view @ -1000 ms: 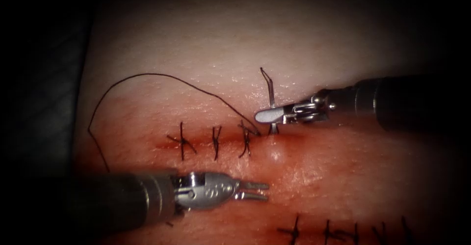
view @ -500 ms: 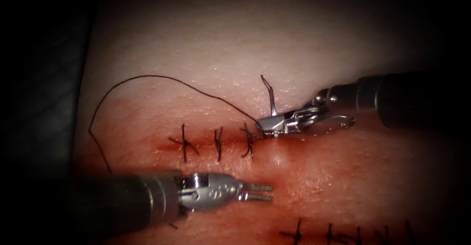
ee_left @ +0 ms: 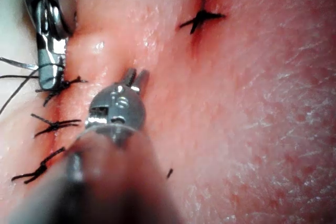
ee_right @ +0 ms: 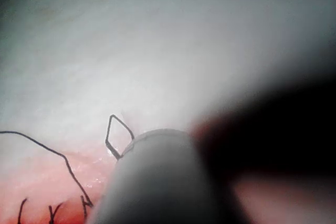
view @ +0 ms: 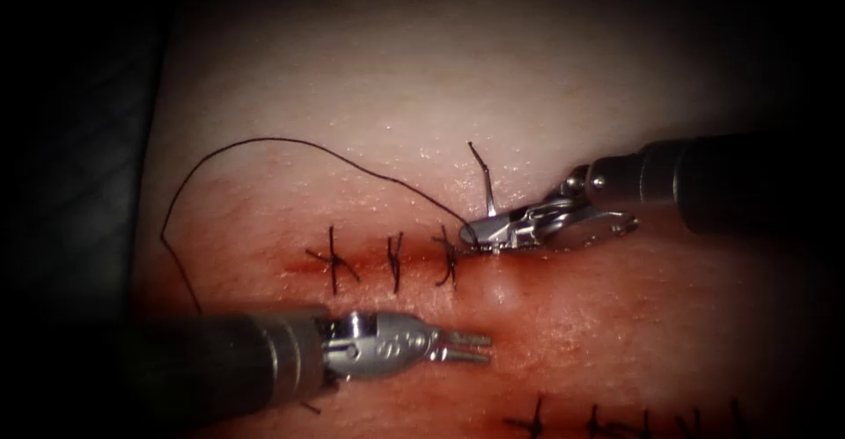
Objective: Wound Closure
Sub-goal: Pierce the needle through the bottom of the incision using the right needle driver.
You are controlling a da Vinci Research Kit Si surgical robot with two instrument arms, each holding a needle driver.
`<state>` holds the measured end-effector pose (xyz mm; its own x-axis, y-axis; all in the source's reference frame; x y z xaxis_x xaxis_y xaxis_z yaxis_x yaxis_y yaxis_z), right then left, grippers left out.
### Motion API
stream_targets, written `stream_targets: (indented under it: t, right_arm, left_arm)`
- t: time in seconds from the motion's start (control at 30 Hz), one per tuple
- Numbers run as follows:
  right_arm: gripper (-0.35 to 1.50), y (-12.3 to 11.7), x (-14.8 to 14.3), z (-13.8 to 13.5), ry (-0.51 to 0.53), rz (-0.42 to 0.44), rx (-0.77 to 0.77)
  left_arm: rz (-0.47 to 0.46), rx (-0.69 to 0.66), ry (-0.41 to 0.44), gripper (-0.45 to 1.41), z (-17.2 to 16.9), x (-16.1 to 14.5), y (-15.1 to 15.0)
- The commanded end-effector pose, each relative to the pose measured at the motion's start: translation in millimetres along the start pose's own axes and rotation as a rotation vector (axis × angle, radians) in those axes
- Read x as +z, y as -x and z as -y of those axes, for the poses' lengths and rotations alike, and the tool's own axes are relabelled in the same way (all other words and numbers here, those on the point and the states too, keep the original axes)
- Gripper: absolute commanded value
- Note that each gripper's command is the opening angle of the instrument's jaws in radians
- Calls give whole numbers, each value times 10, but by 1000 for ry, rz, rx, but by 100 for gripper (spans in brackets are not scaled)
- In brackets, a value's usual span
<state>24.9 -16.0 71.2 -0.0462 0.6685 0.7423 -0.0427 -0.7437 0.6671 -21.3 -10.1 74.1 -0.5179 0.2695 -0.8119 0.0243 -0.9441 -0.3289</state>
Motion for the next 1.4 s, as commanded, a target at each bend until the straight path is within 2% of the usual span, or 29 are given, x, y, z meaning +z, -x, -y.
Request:
stream_targets:
  t: [0.03,0.33,0.57,0.73,1.07,1.2,1.23,1.3,1.37,1.4]
  right_arm:
    - [-35,-1,7,-3,-2,5,6]
    - [-35,8,8,-4,-2,17,21]
    - [-35,18,9,-10,-4,31,37]
    - [-35,26,16,-30,13,43,61]
    - [-35,46,20,-43,-4,57,85]
    - [-35,34,18,-30,-24,-11,71]
    - [-35,23,16,-23,-24,-82,-45]
    - [-35,11,12,-17,-25,-117,-138]
    - [-35,-1,8,-14,-43,-195,-254]
    - [26,-10,5,-13,-40,-247,-375]
  left_arm:
    - [4,0,-7,-20,3,9,4]
    - [27,-53,-42,-23,40,16,47]
    - [33,-71,-53,-25,55,21,68]
    - [34,-73,-54,-25,57,18,67]
    - [35,-76,-55,-27,55,18,64]
    - [37,-76,-58,-25,51,19,62]
    - [38,-77,-59,-25,48,18,61]
    - [40,-79,-61,-25,44,18,57]
    - [41,-83,-63,-25,41,17,53]
    - [45,-85,-63,-25,37,15,48]
